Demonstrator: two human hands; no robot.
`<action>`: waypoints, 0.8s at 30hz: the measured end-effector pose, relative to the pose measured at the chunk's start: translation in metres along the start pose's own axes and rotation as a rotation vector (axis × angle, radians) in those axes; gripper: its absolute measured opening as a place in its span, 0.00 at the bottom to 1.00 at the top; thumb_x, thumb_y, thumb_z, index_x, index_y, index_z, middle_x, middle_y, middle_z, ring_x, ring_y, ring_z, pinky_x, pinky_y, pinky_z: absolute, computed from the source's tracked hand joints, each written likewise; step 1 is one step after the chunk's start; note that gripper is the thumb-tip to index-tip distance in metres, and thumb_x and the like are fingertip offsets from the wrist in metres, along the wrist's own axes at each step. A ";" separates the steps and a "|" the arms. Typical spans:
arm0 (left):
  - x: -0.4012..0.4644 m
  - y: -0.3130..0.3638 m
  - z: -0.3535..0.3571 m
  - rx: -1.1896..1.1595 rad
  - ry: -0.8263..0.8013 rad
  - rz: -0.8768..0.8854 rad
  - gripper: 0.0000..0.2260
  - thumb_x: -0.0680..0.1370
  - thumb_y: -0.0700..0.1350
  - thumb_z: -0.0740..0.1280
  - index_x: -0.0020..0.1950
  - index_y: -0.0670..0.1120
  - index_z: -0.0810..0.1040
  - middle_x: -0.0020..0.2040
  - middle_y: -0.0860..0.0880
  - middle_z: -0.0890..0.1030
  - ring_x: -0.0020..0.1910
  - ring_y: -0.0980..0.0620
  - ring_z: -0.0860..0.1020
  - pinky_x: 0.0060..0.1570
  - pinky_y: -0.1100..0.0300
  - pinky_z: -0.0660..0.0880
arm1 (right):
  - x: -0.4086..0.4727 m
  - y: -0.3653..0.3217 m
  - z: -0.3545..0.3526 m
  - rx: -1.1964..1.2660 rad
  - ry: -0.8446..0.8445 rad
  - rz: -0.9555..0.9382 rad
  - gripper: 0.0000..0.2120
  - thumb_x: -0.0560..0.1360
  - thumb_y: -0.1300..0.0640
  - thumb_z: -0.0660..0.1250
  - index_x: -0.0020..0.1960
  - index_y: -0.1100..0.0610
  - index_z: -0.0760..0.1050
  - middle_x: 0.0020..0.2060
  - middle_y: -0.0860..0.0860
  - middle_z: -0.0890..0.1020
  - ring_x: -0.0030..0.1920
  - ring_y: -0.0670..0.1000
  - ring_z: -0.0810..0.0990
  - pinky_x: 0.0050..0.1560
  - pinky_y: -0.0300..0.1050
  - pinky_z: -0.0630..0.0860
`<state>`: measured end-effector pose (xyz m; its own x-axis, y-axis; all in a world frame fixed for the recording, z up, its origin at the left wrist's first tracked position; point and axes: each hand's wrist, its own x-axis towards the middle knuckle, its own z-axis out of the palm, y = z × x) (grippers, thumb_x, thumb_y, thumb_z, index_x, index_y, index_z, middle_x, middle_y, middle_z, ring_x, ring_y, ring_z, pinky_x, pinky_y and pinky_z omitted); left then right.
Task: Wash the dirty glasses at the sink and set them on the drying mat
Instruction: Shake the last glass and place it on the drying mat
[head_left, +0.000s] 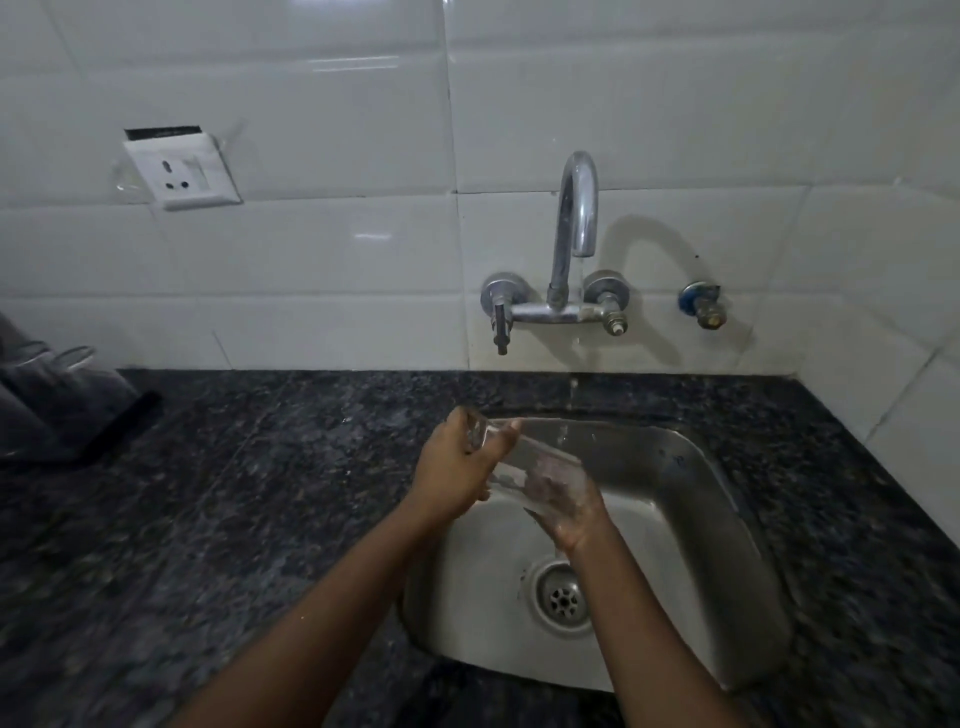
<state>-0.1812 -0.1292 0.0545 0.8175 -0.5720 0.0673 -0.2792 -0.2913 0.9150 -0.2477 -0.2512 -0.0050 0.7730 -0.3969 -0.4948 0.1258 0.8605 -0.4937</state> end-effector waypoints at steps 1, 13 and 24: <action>-0.004 -0.003 -0.003 -0.031 0.010 -0.044 0.18 0.74 0.59 0.66 0.50 0.45 0.72 0.47 0.45 0.78 0.35 0.54 0.79 0.23 0.69 0.73 | 0.001 0.002 -0.003 0.042 -0.004 0.041 0.14 0.78 0.65 0.52 0.38 0.61 0.72 0.25 0.54 0.77 0.27 0.51 0.77 0.27 0.37 0.75; -0.025 -0.058 0.009 -0.168 0.144 -0.365 0.14 0.69 0.50 0.74 0.43 0.48 0.70 0.49 0.43 0.76 0.39 0.50 0.78 0.22 0.59 0.76 | -0.049 -0.033 0.072 -0.946 -0.347 0.067 0.15 0.79 0.61 0.57 0.39 0.67 0.76 0.31 0.59 0.81 0.28 0.51 0.81 0.30 0.40 0.80; -0.026 -0.004 0.012 0.366 -0.001 -0.009 0.31 0.58 0.46 0.81 0.58 0.42 0.74 0.56 0.46 0.80 0.52 0.50 0.78 0.50 0.60 0.74 | -0.062 -0.049 0.040 -2.323 -0.281 -0.278 0.36 0.59 0.58 0.81 0.64 0.58 0.71 0.60 0.53 0.77 0.55 0.53 0.78 0.49 0.46 0.79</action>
<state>-0.2075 -0.1217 0.0444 0.8204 -0.5687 0.0589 -0.4335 -0.5516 0.7126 -0.2768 -0.2560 0.0783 0.9266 -0.1865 -0.3265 -0.2846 -0.9153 -0.2849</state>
